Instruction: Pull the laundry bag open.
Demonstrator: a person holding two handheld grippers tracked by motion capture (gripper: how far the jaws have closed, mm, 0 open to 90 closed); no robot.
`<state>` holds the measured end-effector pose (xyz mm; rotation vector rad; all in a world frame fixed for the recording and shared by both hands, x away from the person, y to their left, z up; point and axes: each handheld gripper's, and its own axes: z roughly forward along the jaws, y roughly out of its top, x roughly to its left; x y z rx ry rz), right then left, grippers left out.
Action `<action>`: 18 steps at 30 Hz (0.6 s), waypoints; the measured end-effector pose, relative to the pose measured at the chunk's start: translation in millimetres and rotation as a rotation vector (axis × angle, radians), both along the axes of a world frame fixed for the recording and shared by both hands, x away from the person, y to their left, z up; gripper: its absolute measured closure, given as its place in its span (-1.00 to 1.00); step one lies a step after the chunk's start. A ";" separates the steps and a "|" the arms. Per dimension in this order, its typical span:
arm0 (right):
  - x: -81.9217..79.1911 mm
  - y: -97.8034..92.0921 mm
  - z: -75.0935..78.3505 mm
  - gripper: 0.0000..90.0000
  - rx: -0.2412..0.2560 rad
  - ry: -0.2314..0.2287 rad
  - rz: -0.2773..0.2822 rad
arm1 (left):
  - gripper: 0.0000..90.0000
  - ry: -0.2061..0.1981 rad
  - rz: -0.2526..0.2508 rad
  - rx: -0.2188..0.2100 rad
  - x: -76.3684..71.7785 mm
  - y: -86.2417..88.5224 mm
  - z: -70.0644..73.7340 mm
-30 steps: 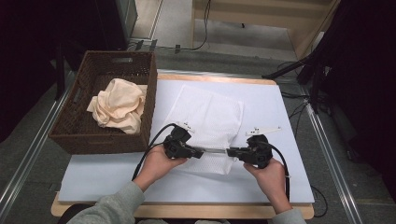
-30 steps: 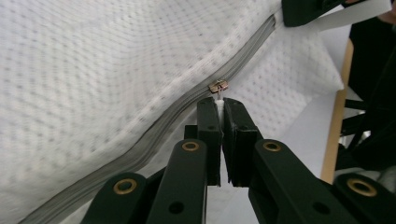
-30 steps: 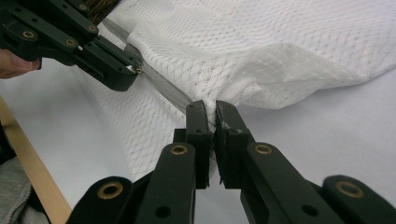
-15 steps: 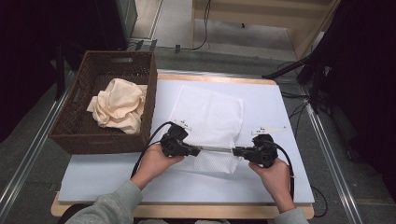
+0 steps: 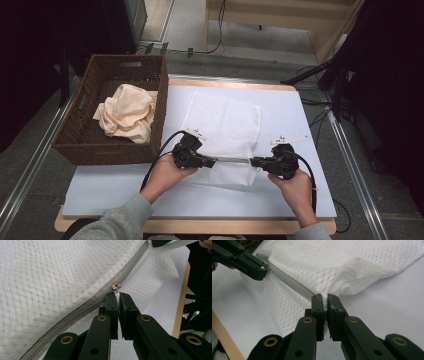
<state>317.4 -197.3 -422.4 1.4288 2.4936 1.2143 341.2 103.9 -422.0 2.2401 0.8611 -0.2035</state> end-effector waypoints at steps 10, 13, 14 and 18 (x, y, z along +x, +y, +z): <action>3.6 -17.8 -0.1 0.90 -0.004 0.013 -0.050 | 0.93 0.012 0.009 0.004 2.7 2.8 -1.9; 3.6 -18.1 -0.4 0.91 -0.009 0.018 -0.054 | 0.93 0.014 0.009 0.003 2.6 2.5 -2.3; 3.9 -18.1 -0.8 0.90 -0.009 0.018 -0.053 | 0.93 0.014 0.009 0.003 2.6 2.5 -2.3; 5.1 -17.8 -2.6 0.90 -0.011 0.023 -0.053 | 0.93 0.012 0.013 0.000 2.0 2.2 -2.3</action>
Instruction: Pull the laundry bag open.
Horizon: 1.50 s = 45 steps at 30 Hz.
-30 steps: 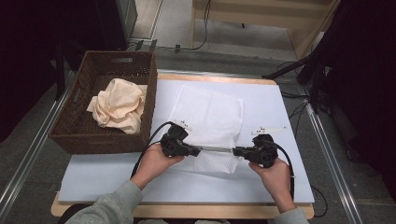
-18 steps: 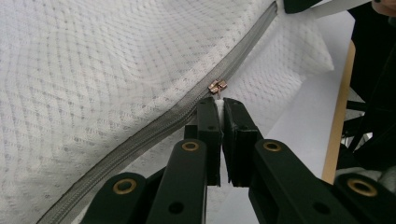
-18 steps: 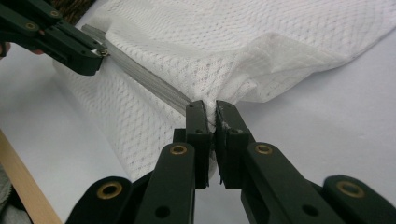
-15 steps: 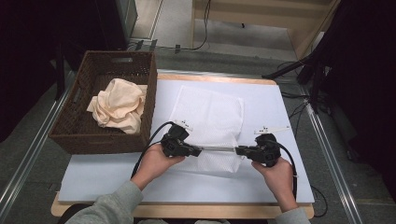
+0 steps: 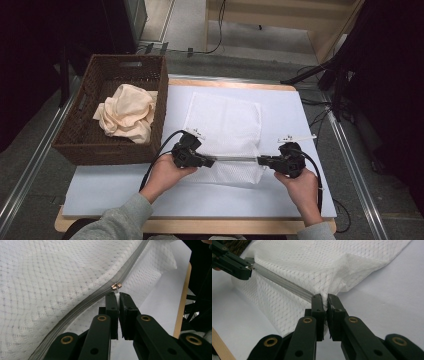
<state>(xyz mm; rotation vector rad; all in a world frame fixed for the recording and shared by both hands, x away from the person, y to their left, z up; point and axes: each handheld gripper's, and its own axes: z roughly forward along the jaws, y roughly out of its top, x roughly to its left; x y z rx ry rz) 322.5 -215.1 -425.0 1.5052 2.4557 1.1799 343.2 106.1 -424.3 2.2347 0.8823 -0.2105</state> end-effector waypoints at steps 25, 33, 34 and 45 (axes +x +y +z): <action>-0.5 -2.4 1.6 0.90 0.001 -0.005 0.003 | 0.93 0.013 -0.010 -0.008 1.2 2.4 -0.8; 2.1 -8.0 -1.1 0.90 -0.006 0.004 -0.013 | 0.93 0.018 -0.001 -0.009 2.8 6.1 -0.3; 2.4 -8.9 -1.1 0.90 -0.007 0.006 -0.019 | 0.93 0.020 0.002 -0.013 2.7 7.0 0.3; 7.4 -18.8 -4.3 0.90 -0.033 0.008 -0.052 | 0.92 0.019 0.017 -0.010 4.6 11.8 -0.6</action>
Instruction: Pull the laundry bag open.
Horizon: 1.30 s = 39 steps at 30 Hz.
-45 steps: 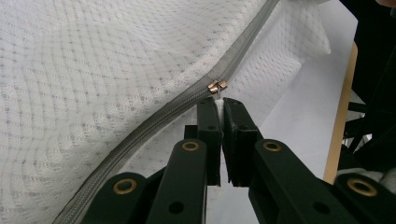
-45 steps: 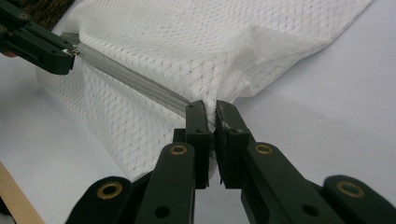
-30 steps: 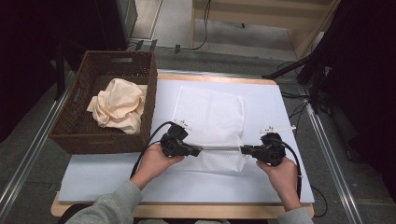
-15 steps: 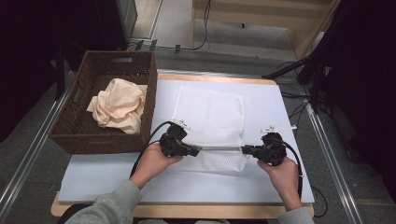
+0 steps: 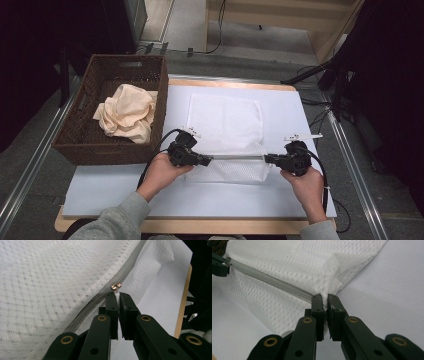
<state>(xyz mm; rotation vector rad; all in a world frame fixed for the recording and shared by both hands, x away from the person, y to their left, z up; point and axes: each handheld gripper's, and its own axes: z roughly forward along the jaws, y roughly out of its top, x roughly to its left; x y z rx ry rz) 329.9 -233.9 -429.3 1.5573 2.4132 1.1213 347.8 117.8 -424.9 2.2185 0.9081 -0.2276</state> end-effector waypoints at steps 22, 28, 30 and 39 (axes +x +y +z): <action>3.7 -6.0 0.6 0.90 0.011 0.001 -0.010 | 0.93 -0.008 0.020 0.008 0.4 4.5 0.9; 6.5 -10.7 1.4 0.90 0.016 0.002 -0.016 | 0.93 -0.011 0.036 0.008 -1.0 10.8 2.0; 7.3 -11.6 1.5 0.90 0.017 0.003 -0.015 | 0.93 -0.008 0.043 0.005 -1.8 12.7 2.1; 9.7 -6.5 2.7 0.90 0.016 0.004 0.004 | 0.93 -0.018 0.062 0.004 -6.2 19.8 2.4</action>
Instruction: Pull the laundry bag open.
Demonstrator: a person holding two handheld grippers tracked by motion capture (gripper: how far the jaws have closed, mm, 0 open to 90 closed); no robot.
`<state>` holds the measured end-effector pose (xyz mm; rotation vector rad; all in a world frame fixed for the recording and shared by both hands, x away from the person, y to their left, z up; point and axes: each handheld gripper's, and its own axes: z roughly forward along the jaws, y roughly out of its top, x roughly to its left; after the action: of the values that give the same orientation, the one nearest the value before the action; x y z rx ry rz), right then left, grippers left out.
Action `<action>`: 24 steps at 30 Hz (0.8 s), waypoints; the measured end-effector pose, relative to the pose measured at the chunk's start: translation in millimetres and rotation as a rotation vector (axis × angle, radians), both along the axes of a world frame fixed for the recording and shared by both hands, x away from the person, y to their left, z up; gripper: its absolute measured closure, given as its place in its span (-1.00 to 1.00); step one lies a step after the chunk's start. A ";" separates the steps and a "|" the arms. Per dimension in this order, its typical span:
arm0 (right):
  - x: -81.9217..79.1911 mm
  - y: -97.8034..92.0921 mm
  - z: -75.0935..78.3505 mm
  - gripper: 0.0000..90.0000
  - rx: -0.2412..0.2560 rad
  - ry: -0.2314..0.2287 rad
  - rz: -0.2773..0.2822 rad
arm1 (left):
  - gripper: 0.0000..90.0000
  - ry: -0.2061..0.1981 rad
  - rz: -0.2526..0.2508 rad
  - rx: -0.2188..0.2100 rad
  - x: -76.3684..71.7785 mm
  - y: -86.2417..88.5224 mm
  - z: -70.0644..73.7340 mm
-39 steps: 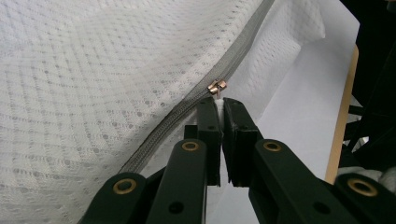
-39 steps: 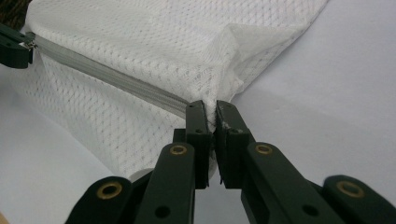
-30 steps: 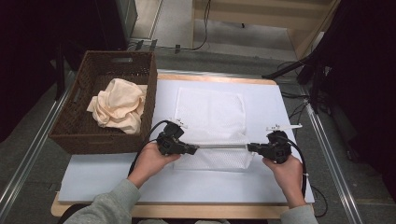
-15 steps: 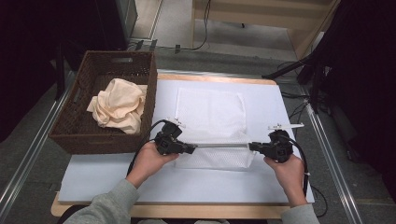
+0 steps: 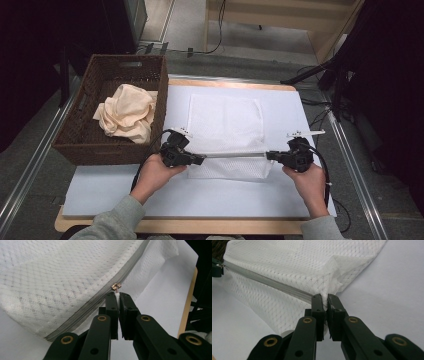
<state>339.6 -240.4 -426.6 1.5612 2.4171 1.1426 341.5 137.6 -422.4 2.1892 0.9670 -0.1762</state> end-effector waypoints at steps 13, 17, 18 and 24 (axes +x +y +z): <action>3.8 4.7 4.7 0.91 0.004 -0.006 0.019 | 0.93 -0.032 0.042 -0.014 -4.5 9.5 4.5; 5.9 -3.1 4.4 0.91 0.007 -0.005 0.010 | 0.93 -0.033 0.045 -0.002 -5.3 10.9 3.5; 7.2 -5.0 3.7 0.91 0.006 0.000 0.010 | 0.93 -0.033 0.045 0.001 -5.5 10.9 2.9; 9.0 -15.3 1.4 0.91 -0.005 0.008 0.008 | 0.93 -0.034 0.054 0.006 -6.9 12.6 2.0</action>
<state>348.5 -255.7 -425.3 1.5597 2.4317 1.1323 334.6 150.2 -420.5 2.1620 1.0073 -0.1112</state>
